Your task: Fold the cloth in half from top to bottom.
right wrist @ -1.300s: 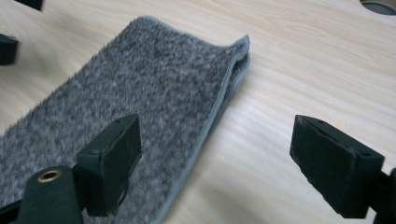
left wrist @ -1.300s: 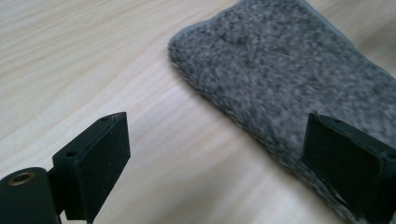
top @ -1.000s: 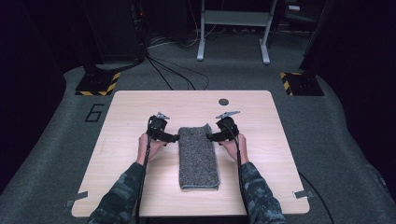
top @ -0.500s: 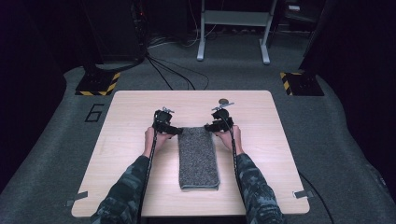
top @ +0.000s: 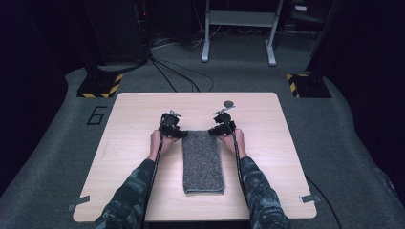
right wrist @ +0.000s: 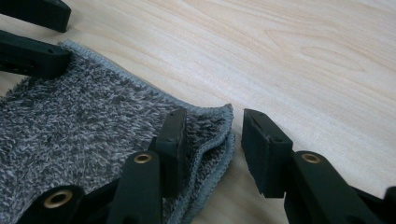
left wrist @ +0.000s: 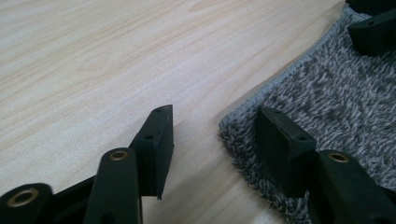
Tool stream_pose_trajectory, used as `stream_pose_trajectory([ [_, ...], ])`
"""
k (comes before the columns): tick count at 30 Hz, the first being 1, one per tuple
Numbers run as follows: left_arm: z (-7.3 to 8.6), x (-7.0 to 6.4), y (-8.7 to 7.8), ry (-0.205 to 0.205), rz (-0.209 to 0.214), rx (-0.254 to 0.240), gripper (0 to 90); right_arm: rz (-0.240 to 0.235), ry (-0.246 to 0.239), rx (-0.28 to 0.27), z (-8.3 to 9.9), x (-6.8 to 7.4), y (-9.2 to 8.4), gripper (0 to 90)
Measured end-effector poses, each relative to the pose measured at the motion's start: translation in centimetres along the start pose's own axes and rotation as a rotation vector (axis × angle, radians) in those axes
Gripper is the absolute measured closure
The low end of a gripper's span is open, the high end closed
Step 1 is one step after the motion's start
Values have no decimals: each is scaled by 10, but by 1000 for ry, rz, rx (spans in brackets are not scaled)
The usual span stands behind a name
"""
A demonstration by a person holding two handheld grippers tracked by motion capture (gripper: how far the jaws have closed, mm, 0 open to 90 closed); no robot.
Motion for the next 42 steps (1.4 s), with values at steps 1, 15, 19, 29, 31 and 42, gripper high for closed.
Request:
stream_pose_trajectory([
  [1, 0, -1, 0, 3, 2, -2, 517, 2, 1, -1, 0, 0, 0, 620],
  [15, 0, -9, 1, 21, 29, -6, 746, 5, -6, -29, 2, 2, 0, 804],
  [19, 0, -10, 0, 27, 24, -9, 817, 9, -18, -31, 4, 4, -2, 834],
  [29, -9, -13, -10, 46, 15, -86, 850, 14, -69, -86, 0, 12, -19, 857],
  [31, -12, -14, -13, 32, 16, -106, 851, 15, -63, -106, -5, 12, -22, 860],
  [42, -34, -16, -29, 74, 10, -161, 852, 34, -91, -182, -22, 13, -37, 867],
])
Point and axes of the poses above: each handheld gripper's, and its own axes: y roughly forward along the jaws, z roughly out of its underside, x roughly to its left, the point moved 9 cm from there along y, roughly forward along the jaws, and after that the axes turned 13 degrees about -x, right-handed, at the moved point
